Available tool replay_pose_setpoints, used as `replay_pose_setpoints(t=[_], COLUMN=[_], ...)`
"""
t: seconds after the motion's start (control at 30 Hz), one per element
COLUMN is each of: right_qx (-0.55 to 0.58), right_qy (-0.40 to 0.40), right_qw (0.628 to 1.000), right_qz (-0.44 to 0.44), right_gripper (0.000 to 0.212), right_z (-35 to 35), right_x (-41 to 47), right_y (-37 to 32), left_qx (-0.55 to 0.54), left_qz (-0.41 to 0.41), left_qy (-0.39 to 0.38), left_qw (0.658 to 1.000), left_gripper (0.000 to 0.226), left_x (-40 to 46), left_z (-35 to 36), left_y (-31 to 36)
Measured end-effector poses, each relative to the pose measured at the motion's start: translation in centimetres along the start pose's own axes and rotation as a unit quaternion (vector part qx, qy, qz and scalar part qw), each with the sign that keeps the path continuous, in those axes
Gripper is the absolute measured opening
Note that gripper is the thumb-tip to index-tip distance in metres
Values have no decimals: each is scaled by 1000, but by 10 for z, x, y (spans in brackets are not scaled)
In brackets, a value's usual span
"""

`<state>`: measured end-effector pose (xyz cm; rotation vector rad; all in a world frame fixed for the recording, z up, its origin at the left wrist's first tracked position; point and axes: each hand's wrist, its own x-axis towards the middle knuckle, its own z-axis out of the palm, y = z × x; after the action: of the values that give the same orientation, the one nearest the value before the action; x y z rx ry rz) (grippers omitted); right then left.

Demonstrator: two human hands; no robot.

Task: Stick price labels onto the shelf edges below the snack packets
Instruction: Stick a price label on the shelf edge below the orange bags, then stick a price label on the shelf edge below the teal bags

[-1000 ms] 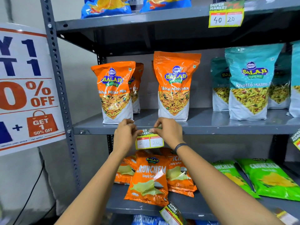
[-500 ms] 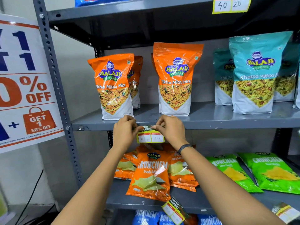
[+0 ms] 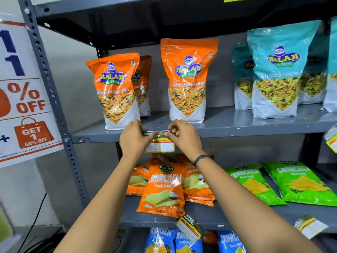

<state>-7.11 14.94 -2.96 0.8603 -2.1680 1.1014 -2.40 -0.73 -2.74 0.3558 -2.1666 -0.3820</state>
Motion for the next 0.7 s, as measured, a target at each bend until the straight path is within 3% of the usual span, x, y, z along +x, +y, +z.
replay_pose_setpoints(t=[0.13, 0.23, 0.4, 0.53, 0.7], right_qx=[31, -5, -92, -186, -189], right_qy=[82, 166, 285, 333, 185], right_qw=[996, 986, 954, 921, 963], right_qz=[-17, -17, 33, 82, 55], right_gripper=[16, 13, 14, 17, 40], right_z=[-38, -85, -191, -281, -340], right_x=[-22, -40, -68, -86, -87], right_y=[26, 65, 153, 228, 294], left_qx=[63, 15, -105, -171, -191], left_qz=[-14, 58, 180, 158, 49], left_qy=[75, 130, 3, -128, -220], left_qw=[995, 990, 978, 964, 955], left_gripper=[38, 25, 31, 37, 43], left_x=[-22, -57, -111, -144, -153], left_z=[9, 36, 105, 149, 187], left_y=[22, 77, 210, 323, 407])
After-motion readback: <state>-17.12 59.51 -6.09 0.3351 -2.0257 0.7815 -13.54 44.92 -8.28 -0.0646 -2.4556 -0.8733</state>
